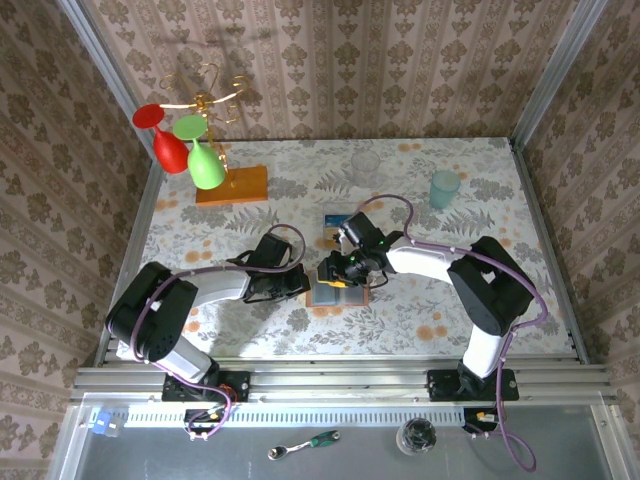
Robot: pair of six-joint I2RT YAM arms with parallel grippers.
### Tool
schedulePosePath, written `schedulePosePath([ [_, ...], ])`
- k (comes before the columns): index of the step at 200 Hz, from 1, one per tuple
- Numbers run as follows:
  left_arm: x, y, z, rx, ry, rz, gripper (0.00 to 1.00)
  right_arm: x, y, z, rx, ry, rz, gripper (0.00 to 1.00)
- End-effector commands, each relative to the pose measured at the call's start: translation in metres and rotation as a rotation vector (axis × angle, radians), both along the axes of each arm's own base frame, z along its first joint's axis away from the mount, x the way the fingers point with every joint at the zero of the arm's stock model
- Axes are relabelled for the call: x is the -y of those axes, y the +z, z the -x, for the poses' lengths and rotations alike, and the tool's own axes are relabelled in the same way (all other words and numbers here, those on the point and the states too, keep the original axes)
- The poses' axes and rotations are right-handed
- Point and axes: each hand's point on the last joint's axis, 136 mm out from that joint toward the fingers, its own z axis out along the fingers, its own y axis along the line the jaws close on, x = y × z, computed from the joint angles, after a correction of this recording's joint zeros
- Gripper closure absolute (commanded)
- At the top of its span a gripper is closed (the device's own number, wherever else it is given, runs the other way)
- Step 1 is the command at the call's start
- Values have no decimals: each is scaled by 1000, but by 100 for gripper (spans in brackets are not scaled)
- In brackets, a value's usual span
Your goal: Take the credit cards out of the card holder
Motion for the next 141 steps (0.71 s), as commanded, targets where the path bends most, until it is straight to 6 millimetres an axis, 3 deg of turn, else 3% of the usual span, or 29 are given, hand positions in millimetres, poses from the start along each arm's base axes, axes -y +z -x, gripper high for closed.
schedulePosePath([
  [1,-7,-13,10,-37,6,-38,100,-3,-10,7,-41,2,3,60],
  [68,-7,-13,10,-39,5,-40,100,11,-23,9,-58,-9,101,60],
  [141,-8,-13,10,-39,4,-40,100,27,-19,6,-11,-40,166,60],
])
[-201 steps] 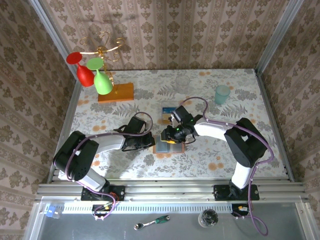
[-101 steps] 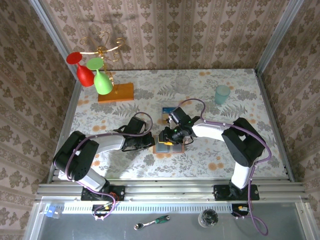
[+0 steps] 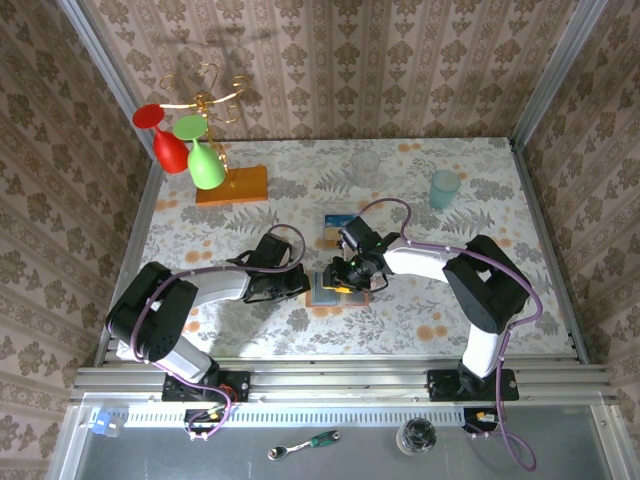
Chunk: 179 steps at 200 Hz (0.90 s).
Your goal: Take the credit cards out of the card holder
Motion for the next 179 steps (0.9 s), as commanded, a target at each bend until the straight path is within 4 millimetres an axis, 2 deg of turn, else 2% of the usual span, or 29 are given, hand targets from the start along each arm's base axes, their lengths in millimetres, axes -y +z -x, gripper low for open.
schedulePosePath([
  [1,-8,-13,11,-40,1,-42,100,11,3,-1,25,-13,49,60],
  [97,-6,-3,5,-15,-8,-45,100,17,0,-1,24,-19,62,63],
  [179,-3,30,-7,61,0,-32,100,20,-3,-1,18,-26,61,66],
])
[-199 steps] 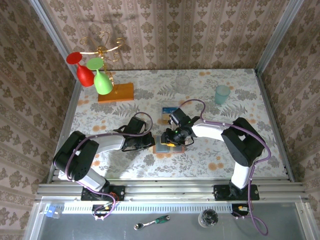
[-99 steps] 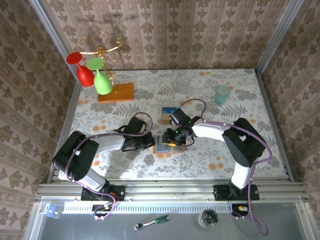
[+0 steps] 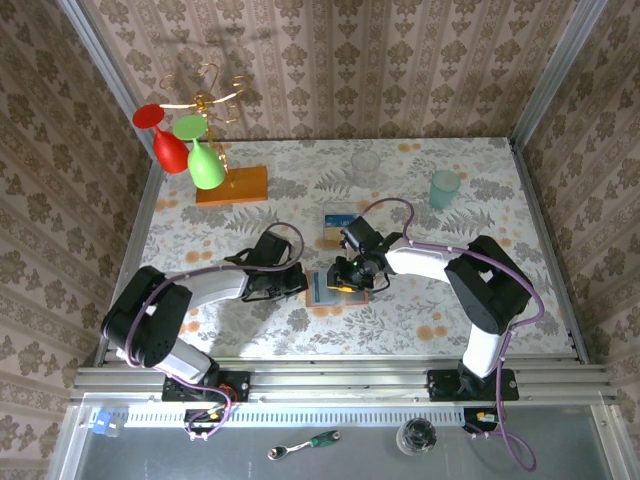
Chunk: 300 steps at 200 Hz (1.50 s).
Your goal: Take the credit cards out of the card holder
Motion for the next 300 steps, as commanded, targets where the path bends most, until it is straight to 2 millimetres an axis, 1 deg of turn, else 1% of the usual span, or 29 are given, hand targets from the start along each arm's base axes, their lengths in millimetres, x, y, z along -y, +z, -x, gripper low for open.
schedulePosePath([
  [1,2,20,-7,51,-8,2,100,10,0,3,8,-3,30,66],
  [23,8,30,-10,72,-3,38,95,9,-1,2,6,-3,28,67],
  [50,18,41,-14,84,2,100,86,9,-2,2,4,-6,27,68],
  [69,24,42,-15,78,2,124,80,8,-1,1,8,-5,22,68],
  [86,29,40,-15,68,-2,140,76,9,-2,1,9,-6,24,69],
  [135,43,29,-13,31,-1,190,74,10,-3,3,8,-10,21,70],
  [162,45,21,-10,12,-4,175,72,9,-3,3,10,-12,14,70],
  [217,50,14,-7,-9,-17,163,72,9,-3,4,8,-12,5,71],
  [251,54,17,-7,-4,-23,172,72,9,-2,4,10,-11,3,71],
  [264,56,21,-8,3,-24,180,73,10,0,4,15,-14,1,71],
  [280,57,27,-9,7,-24,191,74,11,8,2,40,-23,-5,69],
  [300,60,39,-9,24,-35,200,74,15,20,-1,71,-33,-10,69],
])
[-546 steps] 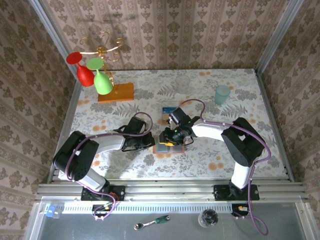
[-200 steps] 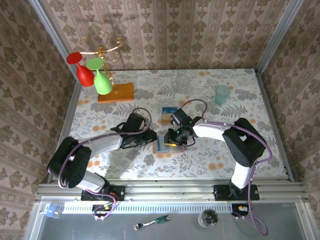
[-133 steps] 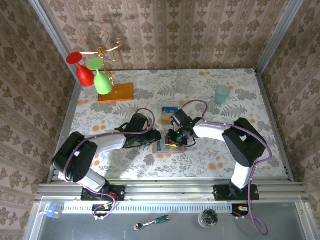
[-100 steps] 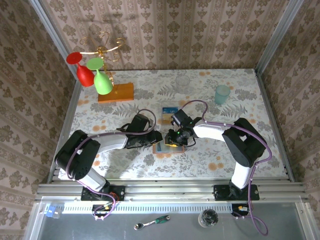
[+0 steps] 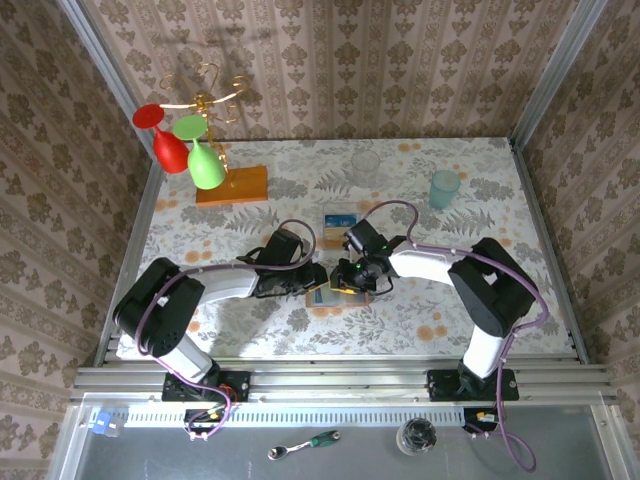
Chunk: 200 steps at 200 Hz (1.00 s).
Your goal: Take the credit cards out of the card holder
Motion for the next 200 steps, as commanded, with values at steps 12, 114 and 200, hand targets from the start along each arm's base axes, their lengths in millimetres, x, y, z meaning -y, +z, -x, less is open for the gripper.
schedulePosePath([
  [12,14,31,-4,42,-24,42,74,13,23,-7,67,-33,4,68],
  [114,62,36,-7,25,-124,61,69,72,53,-11,137,-155,1,66],
  [200,72,31,-6,18,-144,73,68,73,54,-9,122,-168,-31,64],
])
